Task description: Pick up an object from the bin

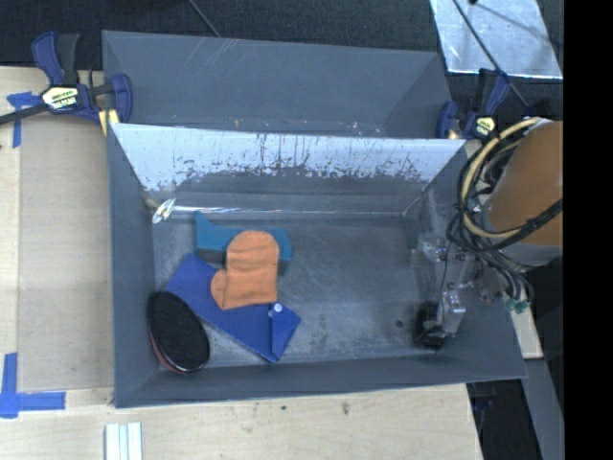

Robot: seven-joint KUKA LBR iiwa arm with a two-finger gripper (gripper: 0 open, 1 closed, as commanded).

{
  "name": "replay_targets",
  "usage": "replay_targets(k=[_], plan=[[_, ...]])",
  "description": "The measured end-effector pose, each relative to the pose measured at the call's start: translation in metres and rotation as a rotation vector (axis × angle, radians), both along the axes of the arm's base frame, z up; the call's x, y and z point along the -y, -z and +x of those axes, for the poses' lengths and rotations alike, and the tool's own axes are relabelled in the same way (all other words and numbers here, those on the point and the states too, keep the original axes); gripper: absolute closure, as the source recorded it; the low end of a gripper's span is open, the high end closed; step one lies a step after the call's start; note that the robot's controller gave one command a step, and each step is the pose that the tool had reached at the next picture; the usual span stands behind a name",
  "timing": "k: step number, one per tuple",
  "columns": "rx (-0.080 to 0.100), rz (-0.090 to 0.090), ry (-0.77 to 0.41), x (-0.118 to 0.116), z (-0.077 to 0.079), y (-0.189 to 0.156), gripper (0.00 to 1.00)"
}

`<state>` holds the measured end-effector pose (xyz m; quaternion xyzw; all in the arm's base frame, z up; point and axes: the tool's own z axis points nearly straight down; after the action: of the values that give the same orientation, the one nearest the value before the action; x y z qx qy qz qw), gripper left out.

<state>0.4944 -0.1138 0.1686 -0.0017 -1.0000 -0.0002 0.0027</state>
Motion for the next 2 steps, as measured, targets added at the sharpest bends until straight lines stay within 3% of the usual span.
replay_targets(k=[1,2], plan=[[0.009,-0.001,-0.003,0.000,0.002,-0.004,0.00],[0.016,-0.003,-0.233,0.016,0.015,0.041,0.00]])
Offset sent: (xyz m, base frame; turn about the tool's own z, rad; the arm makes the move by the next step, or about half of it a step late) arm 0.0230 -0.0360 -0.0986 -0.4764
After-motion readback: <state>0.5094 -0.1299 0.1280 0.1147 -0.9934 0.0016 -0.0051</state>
